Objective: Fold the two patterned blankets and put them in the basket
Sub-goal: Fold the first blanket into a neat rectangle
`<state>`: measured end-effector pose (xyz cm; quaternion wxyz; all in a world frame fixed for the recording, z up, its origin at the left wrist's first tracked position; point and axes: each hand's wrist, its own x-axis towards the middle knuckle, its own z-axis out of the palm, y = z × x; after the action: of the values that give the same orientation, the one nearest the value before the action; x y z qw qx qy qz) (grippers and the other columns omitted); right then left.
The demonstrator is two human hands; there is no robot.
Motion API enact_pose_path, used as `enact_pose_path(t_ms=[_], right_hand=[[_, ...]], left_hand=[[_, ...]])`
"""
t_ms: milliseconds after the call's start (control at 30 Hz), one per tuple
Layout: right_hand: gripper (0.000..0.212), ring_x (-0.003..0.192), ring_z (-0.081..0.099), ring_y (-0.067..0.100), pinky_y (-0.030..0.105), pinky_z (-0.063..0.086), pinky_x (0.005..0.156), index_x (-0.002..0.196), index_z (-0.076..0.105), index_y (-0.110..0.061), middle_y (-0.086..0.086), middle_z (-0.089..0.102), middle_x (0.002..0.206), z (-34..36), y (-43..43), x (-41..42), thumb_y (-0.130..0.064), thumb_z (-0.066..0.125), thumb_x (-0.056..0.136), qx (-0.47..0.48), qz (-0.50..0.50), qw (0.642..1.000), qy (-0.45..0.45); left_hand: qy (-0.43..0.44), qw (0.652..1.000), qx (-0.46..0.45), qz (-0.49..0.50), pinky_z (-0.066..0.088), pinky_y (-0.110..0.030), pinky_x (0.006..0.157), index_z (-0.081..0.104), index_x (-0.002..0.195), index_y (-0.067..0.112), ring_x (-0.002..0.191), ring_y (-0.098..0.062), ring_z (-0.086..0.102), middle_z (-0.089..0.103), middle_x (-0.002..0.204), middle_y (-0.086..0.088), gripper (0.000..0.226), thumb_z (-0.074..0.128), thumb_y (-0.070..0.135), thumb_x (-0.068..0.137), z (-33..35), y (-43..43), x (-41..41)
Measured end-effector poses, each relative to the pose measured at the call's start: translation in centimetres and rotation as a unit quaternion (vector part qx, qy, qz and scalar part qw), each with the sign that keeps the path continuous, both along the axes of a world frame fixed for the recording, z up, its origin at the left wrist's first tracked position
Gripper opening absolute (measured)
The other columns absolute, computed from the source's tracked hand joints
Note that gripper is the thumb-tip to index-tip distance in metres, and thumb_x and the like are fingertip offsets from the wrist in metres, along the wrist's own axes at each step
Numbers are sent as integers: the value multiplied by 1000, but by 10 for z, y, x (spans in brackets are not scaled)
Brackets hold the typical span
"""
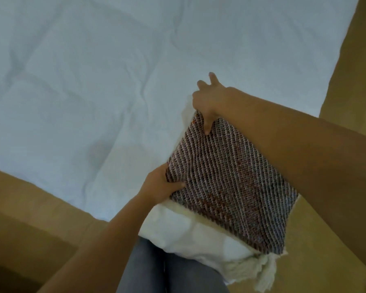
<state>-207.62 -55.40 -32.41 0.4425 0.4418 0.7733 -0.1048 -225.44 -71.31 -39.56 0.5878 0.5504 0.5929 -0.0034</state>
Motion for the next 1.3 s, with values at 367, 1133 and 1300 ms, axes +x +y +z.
enact_pose_path(t_ms=[367,1133,1300], right_hand=[[62,142,18,32,52,9,113,148,14,-19,14,23,154,-78,-124,22,-42,38,96,268,-333,863,269],[60,145,-1,24,45,-8,114,148,5,-23,7,4,158,-133,-256,146,-45,18,94,336,-540,752,175],[61,144,-7,30,52,-5,116,148,-1,-15,14,-4,157,-106,-249,136,-42,20,97,355,-581,714,163]], left_hand=[[77,984,-95,-131,38,-31,99,54,126,12,116,-27,53,58,128,-9,62,77,30,71,0,8,-13],[179,845,397,-312,-8,-34,113,-3,144,27,144,-21,2,4,157,-7,64,17,54,89,-66,25,74],[202,855,362,-312,-8,-42,115,3,149,17,145,-23,-6,-3,158,-10,69,18,48,89,-36,23,90]])
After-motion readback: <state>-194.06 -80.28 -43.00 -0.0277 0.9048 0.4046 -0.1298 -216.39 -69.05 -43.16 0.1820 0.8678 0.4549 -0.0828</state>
